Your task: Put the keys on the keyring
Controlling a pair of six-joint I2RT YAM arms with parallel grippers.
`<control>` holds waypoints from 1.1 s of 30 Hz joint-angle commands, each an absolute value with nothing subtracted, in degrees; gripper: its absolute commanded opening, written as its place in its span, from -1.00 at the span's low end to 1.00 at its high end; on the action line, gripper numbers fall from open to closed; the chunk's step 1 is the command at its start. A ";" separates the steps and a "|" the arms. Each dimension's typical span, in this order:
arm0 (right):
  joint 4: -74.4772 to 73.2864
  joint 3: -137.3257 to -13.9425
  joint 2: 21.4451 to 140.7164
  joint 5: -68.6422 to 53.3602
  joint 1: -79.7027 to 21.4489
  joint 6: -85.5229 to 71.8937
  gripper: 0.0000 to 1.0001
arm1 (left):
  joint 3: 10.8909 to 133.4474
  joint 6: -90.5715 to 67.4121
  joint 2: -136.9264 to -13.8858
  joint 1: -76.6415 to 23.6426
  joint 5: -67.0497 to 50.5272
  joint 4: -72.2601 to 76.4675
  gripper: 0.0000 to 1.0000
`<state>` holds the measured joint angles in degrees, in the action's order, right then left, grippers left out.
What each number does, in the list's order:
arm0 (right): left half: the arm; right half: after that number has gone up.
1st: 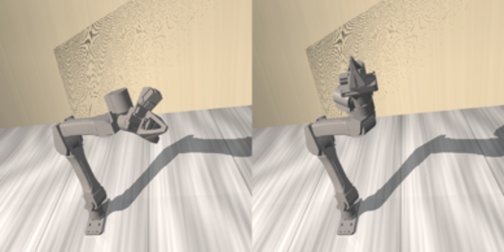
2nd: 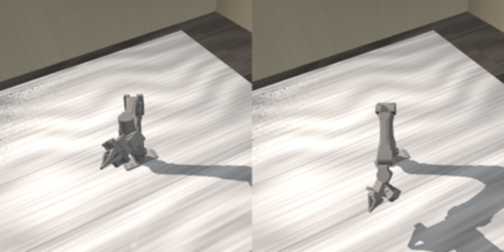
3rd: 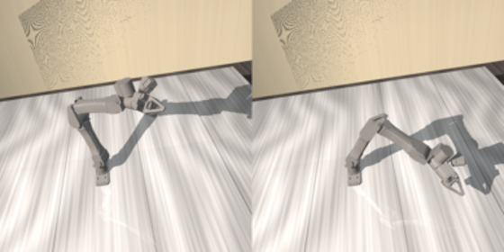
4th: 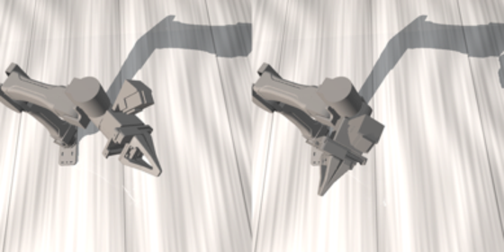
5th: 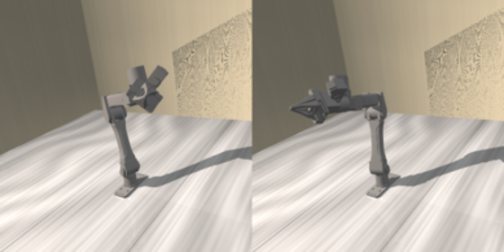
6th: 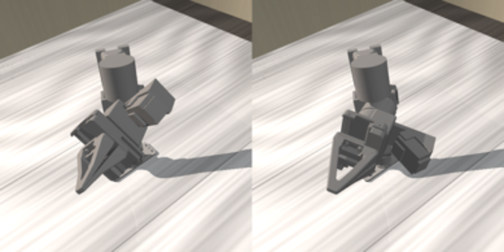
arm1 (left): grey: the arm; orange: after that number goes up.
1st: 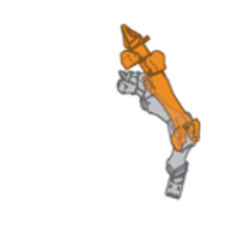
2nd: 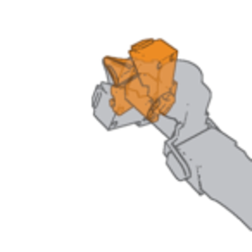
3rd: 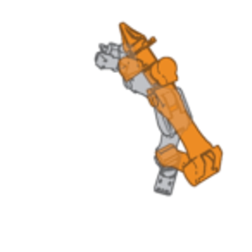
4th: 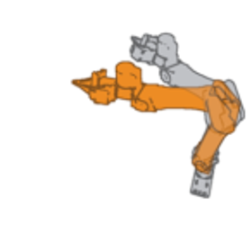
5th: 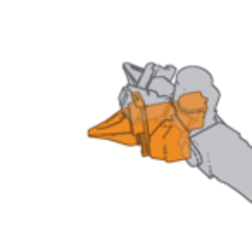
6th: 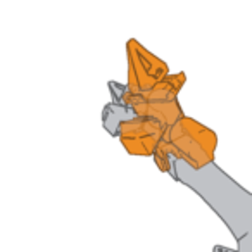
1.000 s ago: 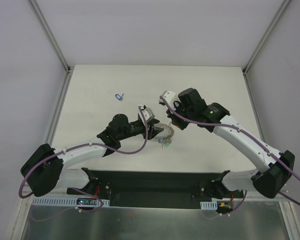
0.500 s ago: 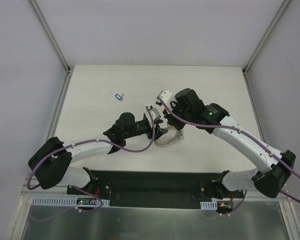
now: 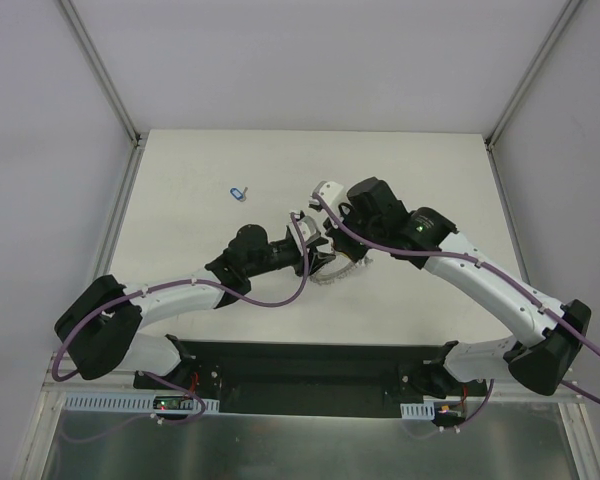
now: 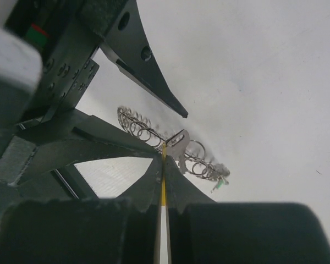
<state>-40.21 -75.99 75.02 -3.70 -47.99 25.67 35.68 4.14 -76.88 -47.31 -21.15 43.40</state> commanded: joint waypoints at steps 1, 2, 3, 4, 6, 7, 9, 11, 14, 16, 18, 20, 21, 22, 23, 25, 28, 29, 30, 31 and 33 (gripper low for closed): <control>-38.41 -79.98 74.53 -3.34 -49.13 24.26 -0.98 | 35.86 5.19 -75.32 -47.99 -21.45 46.84 -0.17; -38.41 -79.98 74.53 -3.34 -49.22 24.17 -0.97 | 36.12 5.10 -75.58 -47.99 -20.84 46.93 -0.17; -38.50 -79.89 74.36 -3.34 -49.31 24.08 -0.98 | 36.30 4.84 -75.67 -47.90 -20.66 47.11 -0.16; -38.58 -79.89 74.44 -3.25 -49.48 23.73 -0.97 | 36.47 4.75 -75.76 -47.90 -20.39 47.20 -0.15; -38.58 -79.81 74.44 -2.99 -49.75 23.47 -0.98 | 36.83 4.40 -76.02 -47.90 -20.30 47.37 -0.07; -38.58 -79.80 74.44 -2.55 -49.83 23.29 -0.98 | 36.83 4.22 -76.11 -47.90 -20.39 47.37 -0.05; -38.58 -79.54 74.36 -2.20 -49.83 22.85 -0.97 | 36.56 3.69 -75.76 -47.99 -20.83 47.46 -0.02; -38.67 -79.45 74.27 -1.85 -50.01 22.07 -0.98 | 36.13 3.08 -75.32 -47.90 -21.09 47.46 -0.01; -38.67 -79.10 74.27 -1.23 -49.92 21.45 -0.98 | 35.60 2.73 -74.45 -47.90 -21.71 47.55 -0.01; -38.67 -79.10 74.27 -0.88 -50.01 21.01 -0.98 | 35.33 2.72 -74.01 -47.90 -22.32 47.55 -0.01; -38.67 -79.10 74.18 -0.70 -50.01 20.74 -0.98 | 34.81 2.72 -73.83 -47.99 -22.24 47.29 -0.02; -38.67 -79.19 74.09 -0.53 -50.01 20.74 -0.98 | 34.28 2.64 -73.39 -47.99 -21.97 47.02 -0.02; -38.67 -79.10 74.00 -0.35 -49.92 20.74 -0.98 | 34.10 2.72 -73.30 -47.90 -21.80 46.93 -0.04; -38.85 -79.10 73.92 -0.35 -50.01 20.74 -0.98 | 33.93 2.72 -72.95 -47.99 -21.54 46.85 -0.07; -38.85 -79.10 73.74 -0.35 -50.01 20.83 -0.98 | 33.66 2.90 -72.86 -47.90 -21.27 46.50 -0.10; -39.02 -78.93 73.65 -0.35 -50.01 20.83 -0.98 | 33.49 3.08 -72.69 -47.99 -21.27 46.23 -0.17; -39.20 -79.01 73.39 -0.35 -49.92 20.83 -0.98 | 33.40 2.99 -72.86 -47.99 -21.01 45.79 -0.31; -39.20 -78.93 73.39 -0.35 -49.92 20.83 -0.98 | 33.57 2.81 -72.95 -47.99 -21.18 45.79 -0.32; -39.29 -79.01 73.30 -0.35 -50.01 20.83 -0.98 | 33.75 2.64 -73.04 -47.90 -21.18 45.79 -0.32; -39.29 -79.01 73.30 -0.35 -50.01 20.74 -0.98 | 34.01 2.64 -73.30 -47.99 -21.18 45.88 -0.33; -39.29 -78.93 73.30 -0.35 -50.01 20.65 -0.98 | 34.54 2.37 -73.65 -47.99 -20.83 45.97 -0.34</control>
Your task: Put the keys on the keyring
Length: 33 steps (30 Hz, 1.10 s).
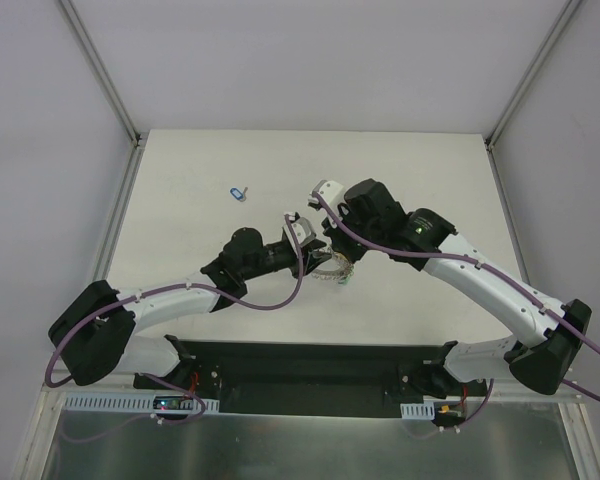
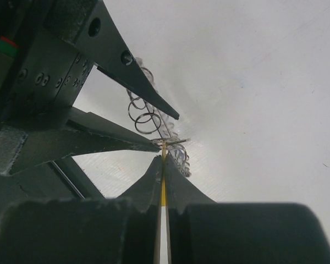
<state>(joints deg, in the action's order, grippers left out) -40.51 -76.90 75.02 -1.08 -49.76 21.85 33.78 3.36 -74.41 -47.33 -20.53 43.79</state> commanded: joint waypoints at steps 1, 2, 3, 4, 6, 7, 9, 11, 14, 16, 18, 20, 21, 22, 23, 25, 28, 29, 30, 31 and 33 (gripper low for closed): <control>-39.29 -79.01 73.30 -0.44 -49.92 20.65 -0.98 | 34.80 2.20 -73.91 -47.90 -20.83 46.05 -0.34; -39.37 -79.01 73.30 -0.44 -49.92 20.57 -0.98 | 34.89 2.02 -74.00 -47.99 -20.74 46.23 -0.34; -39.37 -78.93 73.30 -0.35 -50.01 20.48 -0.98 | 34.89 1.85 -74.00 -47.90 -20.31 46.40 -0.34; -39.38 -78.84 73.30 -0.44 -50.01 20.48 -0.98 | 34.81 1.50 -74.09 -47.90 -20.22 47.02 -0.34; -39.55 -78.75 73.39 -0.70 -50.01 20.04 -0.98 | 34.89 1.32 -74.09 -47.99 -20.04 47.37 -0.38; -39.38 -78.75 73.48 -0.70 -50.10 19.87 -0.97 | 34.89 1.06 -74.27 -47.99 -19.78 47.72 -0.41; -39.38 -78.84 73.56 -1.05 -50.10 19.43 -0.98 | 34.89 0.97 -74.35 -47.99 -19.77 47.99 -0.53; -39.38 -78.84 73.74 -1.05 -50.19 19.25 -0.98 | 34.89 0.79 -74.35 -47.99 -19.51 48.08 -0.75; -39.29 -78.75 74.09 -1.32 -50.45 18.64 -0.98 | 34.80 0.62 -74.27 -47.90 -19.07 48.34 -0.82; -39.02 -78.23 74.35 -1.06 -50.71 17.76 -0.98 | 34.63 0.79 -74.35 -47.99 -18.90 48.43 -0.88; -38.50 -77.44 74.09 -0.35 -50.71 16.97 -0.98 | 34.54 1.05 -74.09 -47.99 -18.72 48.43 -1.00; -37.88 -76.03 73.83 3.33 -50.71 16.44 -0.97 | 34.28 1.41 -73.57 -47.99 -18.90 48.25 -1.00; -37.71 -75.59 73.48 4.04 -50.63 16.35 -0.98 | 34.10 1.49 -73.13 -47.99 -18.90 47.90 -1.00; -37.71 -75.24 73.48 4.65 -50.45 16.35 -0.98 | 33.93 1.76 -72.86 -47.90 -19.16 47.64 -1.00; -37.71 -74.71 73.30 6.05 -49.93 16.26 -0.98 | 33.93 2.11 -72.60 -47.90 -19.33 47.03 -1.00; -37.44 -74.18 72.86 6.68 -48.96 16.26 -0.98 | 33.84 2.55 -71.90 -47.99 -19.51 45.36 -1.00; -37.00 -73.13 72.25 6.42 -46.50 16.78 -0.98 | 33.31 2.72 -70.40 -47.99 -19.51 44.39 -1.00; -37.00 -72.86 72.25 6.33 -45.54 17.22 -0.98 | 33.14 2.64 -70.05 -47.90 -19.60 44.21 -1.00; -37.00 -72.60 72.25 6.24 -45.18 17.57 -0.98 | 33.05 2.64 -69.35 -47.99 -19.77 44.03 -1.00; -36.91 -72.34 72.07 5.98 -44.74 17.84 -0.98 | 32.70 2.55 -68.91 -47.90 -19.95 43.95 -1.00; -36.21 -71.64 72.07 5.01 -44.21 18.63 -0.98 | 32.52 2.46 -67.86 -47.99 -20.39 43.95 -1.00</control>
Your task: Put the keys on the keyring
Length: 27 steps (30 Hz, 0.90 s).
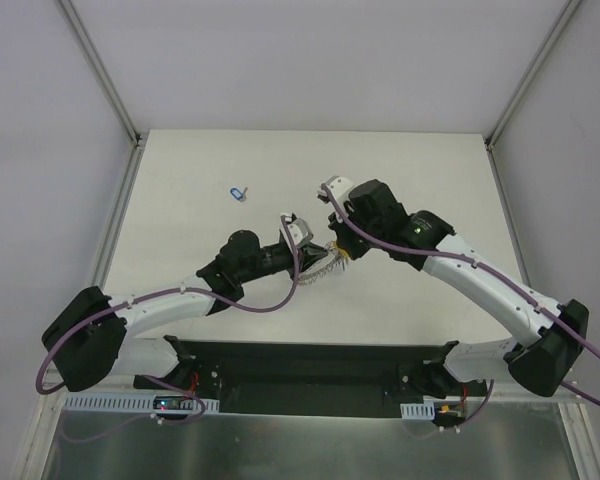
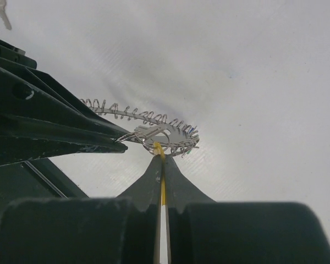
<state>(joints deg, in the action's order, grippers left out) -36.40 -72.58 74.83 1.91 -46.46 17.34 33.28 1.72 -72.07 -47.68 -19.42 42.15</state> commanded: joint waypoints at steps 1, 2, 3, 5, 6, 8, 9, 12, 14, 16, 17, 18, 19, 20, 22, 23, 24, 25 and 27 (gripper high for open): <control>-35.95 -71.37 72.07 4.49 -44.12 18.72 -0.97 | 32.43 2.29 -67.59 -47.99 -20.83 43.77 -1.00; -35.34 -71.11 71.98 3.35 -44.12 18.89 -0.98 | 32.43 2.29 -67.24 -47.90 -20.92 43.77 -1.00; -34.81 -70.76 72.16 2.90 -44.03 18.98 -0.97 | 32.43 2.20 -66.80 -47.99 -21.18 43.77 -1.00; -34.02 -69.70 72.42 1.24 -44.03 19.16 -0.98 | 32.43 2.02 -66.45 -47.90 -21.53 43.77 -1.00; -34.01 -69.52 72.60 0.71 -44.03 19.42 -0.97 | 32.43 2.11 -66.01 -47.99 -21.79 43.77 -1.00; -33.31 -68.65 73.03 -2.08 -44.03 19.95 -0.98 | 32.52 2.37 -65.66 -47.99 -22.41 43.86 -1.00; -33.31 -68.47 73.30 -2.72 -43.95 20.30 -0.97 | 32.61 2.55 -65.39 -47.90 -22.76 43.77 -1.00; -34.19 -69.08 74.88 -4.83 -43.95 20.74 -0.98 | 32.78 2.72 -65.21 -47.99 -24.34 43.68 -1.00; -34.10 -69.43 74.97 -5.97 -43.95 20.65 -0.98 | 32.87 2.72 -65.56 -47.99 -24.96 43.68 -1.00; -33.75 -69.78 74.36 -6.76 -43.95 20.74 -0.98 | 32.70 2.38 -65.92 -47.99 -24.70 43.51 -1.00; -33.84 -69.96 74.09 -7.46 -43.95 20.92 -0.98 | 32.43 2.11 -66.00 -47.90 -24.18 43.51 -1.00; -33.92 -70.74 73.83 -7.73 -43.95 21.09 -0.98 | 32.17 1.94 -66.01 -47.90 -23.30 43.51 -1.00; -34.19 -71.19 73.39 -8.08 -44.03 21.27 -0.98 | 31.56 1.59 -66.09 -47.99 -21.20 43.51 -1.00; -34.54 -71.54 73.21 -8.78 -44.03 21.36 -0.98 | 31.12 1.41 -66.18 -47.99 -20.05 43.42 -1.00; -34.72 -72.51 72.51 -9.66 -44.12 21.53 -0.98 | 30.33 0.97 -66.79 -47.99 -17.59 42.90 -1.00; -35.06 -72.77 72.51 -10.80 -44.38 21.71 -0.98 | 30.15 0.88 -67.06 -47.99 -17.14 42.80 -1.00; -35.24 -73.03 72.42 -11.33 -44.38 21.88 -0.98 | 29.89 0.44 -67.67 -47.99 -16.44 42.63 -1.00; -35.51 -73.21 72.51 -11.77 -44.56 22.06 -0.98 | 29.80 0.18 -68.02 -47.99 -15.91 42.63 -1.00; -36.38 -73.21 72.77 -11.95 -45.09 22.15 -0.98 | 29.71 0.09 -69.16 -47.90 -13.89 42.71 -1.00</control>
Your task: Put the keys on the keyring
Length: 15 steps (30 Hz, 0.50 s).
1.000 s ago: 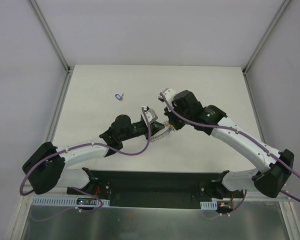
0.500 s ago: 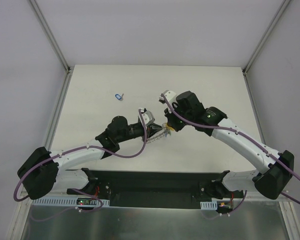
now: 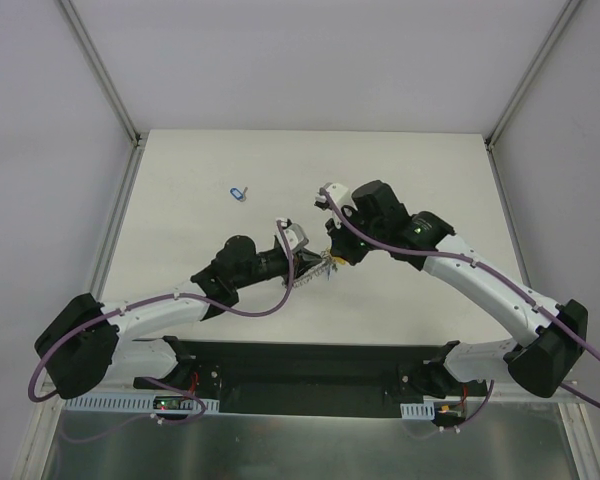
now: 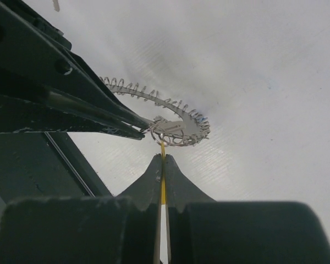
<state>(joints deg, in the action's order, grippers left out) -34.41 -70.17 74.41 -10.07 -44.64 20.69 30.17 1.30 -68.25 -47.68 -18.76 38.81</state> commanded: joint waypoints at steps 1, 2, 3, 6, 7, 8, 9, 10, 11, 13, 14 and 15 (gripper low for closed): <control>-36.47 -72.60 72.86 -11.87 -45.26 21.97 -0.97 | 29.62 -1.57 -69.52 -47.99 -13.54 42.80 -1.00; -36.30 -72.16 72.95 -11.87 -45.44 21.80 -0.97 | 29.53 -1.76 -69.70 -47.99 -13.27 43.24 -0.99; -36.21 -71.72 72.95 -11.78 -45.53 21.54 -0.97 | 29.36 -1.93 -70.22 -47.99 -12.92 43.50 -0.96; -36.12 -71.02 73.30 -11.87 -46.05 20.57 -0.98 | 28.92 -2.11 -70.92 -47.99 -12.57 44.38 -0.78; -36.12 -71.10 73.47 -11.78 -46.32 20.39 -0.98 | 28.83 -2.54 -71.01 -47.90 -12.48 44.73 -0.69; -36.12 -71.36 73.56 -11.52 -47.01 19.96 -0.98 | 28.65 -2.72 -71.10 -47.99 -12.31 45.08 -0.65; -36.21 -71.54 74.35 -11.34 -47.37 19.69 -0.97 | 28.30 -2.90 -71.28 -47.99 -12.13 45.70 -0.59; -36.21 -71.80 74.44 -11.25 -47.63 19.34 -0.98 | 28.13 -3.07 -71.45 -47.99 -12.04 45.96 -0.55; -36.12 -72.07 74.88 -11.25 -48.16 18.81 -0.98 | 28.04 -3.16 -71.63 -47.90 -11.95 46.31 -0.50; -36.04 -72.95 75.76 -10.90 -48.86 18.28 -0.98 | 27.69 -3.60 -71.81 -47.99 -11.25 47.10 -0.43; -35.95 -73.12 76.11 -10.46 -49.48 18.11 -0.97 | 27.60 -3.69 -71.98 -47.99 -10.99 47.54 -0.42; -35.86 -73.56 76.37 -10.20 -49.66 17.67 -0.97 | 27.42 -3.95 -72.07 -47.90 -10.81 47.98 -0.38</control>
<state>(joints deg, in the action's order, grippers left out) -36.10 -70.37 75.37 -10.72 -48.25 19.79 27.97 -2.50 -71.72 -48.01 -12.95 42.89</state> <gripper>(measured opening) 0.019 0.285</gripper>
